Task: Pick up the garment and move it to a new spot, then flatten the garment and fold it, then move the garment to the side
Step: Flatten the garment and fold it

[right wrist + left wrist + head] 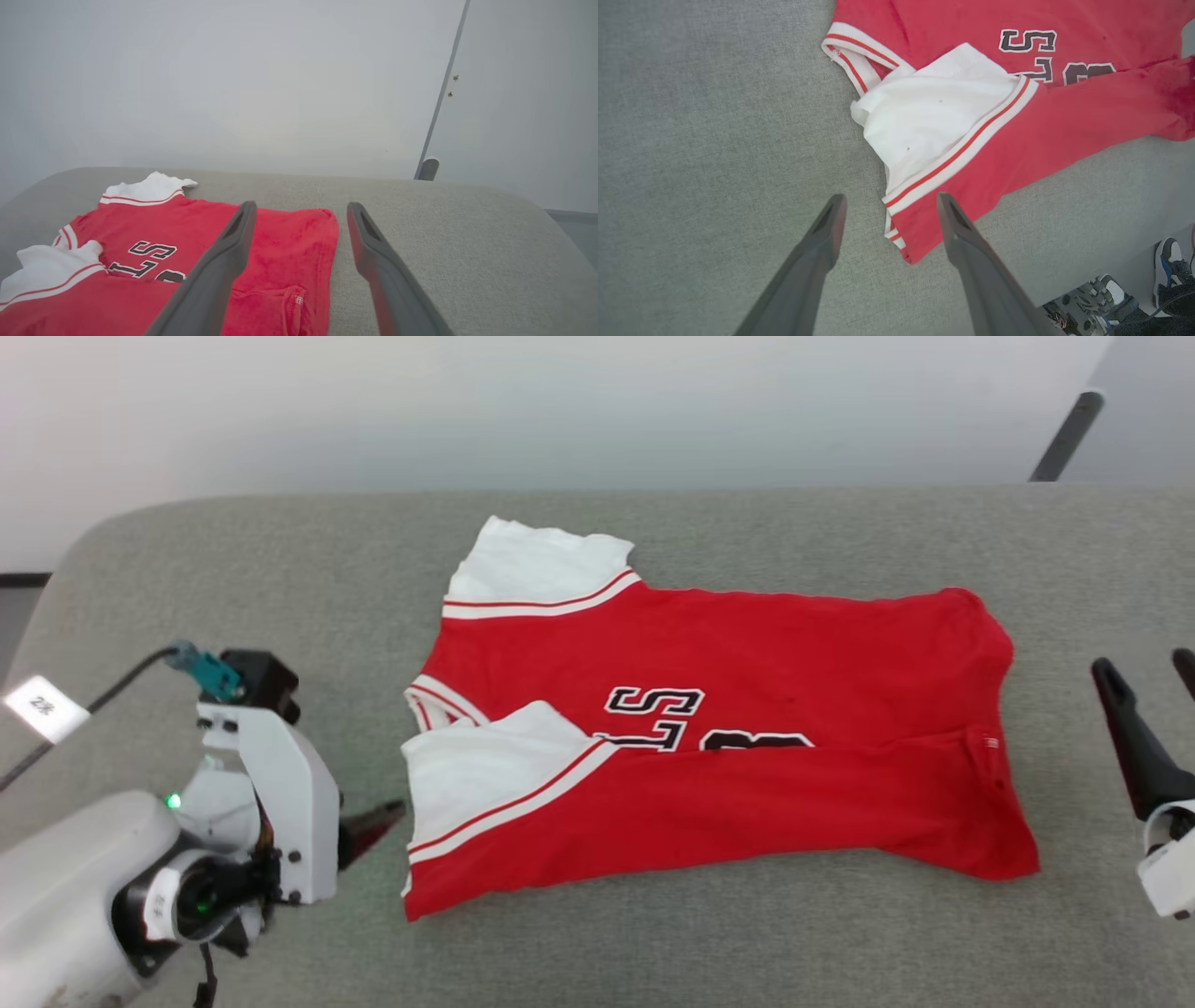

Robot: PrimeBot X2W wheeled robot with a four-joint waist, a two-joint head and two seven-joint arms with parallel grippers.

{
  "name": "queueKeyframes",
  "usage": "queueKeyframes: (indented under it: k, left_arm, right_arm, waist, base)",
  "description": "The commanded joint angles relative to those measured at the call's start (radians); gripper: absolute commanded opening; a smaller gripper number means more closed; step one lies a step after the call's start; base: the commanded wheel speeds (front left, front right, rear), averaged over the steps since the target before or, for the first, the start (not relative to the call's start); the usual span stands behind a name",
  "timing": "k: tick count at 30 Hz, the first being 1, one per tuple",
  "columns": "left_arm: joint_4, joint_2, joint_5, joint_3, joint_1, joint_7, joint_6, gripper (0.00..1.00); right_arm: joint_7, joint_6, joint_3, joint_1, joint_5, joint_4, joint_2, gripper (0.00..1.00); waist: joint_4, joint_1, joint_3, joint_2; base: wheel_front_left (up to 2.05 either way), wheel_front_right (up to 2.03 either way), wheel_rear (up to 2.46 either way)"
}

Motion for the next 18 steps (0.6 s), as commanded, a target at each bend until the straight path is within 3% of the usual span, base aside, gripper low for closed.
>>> queueKeyframes:
  k: [1,18]
  left_arm:
    - [-0.001,-0.002,-0.013,-0.006,0.016,0.018,0.015,1.00]
    - [0.075,-0.019,-0.135,-0.028,0.082,0.134,0.051,1.00]
  right_arm:
    - [0.004,-0.001,-0.030,0.018,-0.012,-0.015,0.025,1.00]
    - [0.000,-0.001,-0.152,0.066,-0.045,-0.070,0.142,1.00]
  waist:
    - [-0.020,0.0000,-0.008,0.0000]
    - [-0.113,0.0000,0.035,0.0000]
  base:
    - [0.00,0.00,0.00]
    - [0.00,0.00,0.00]
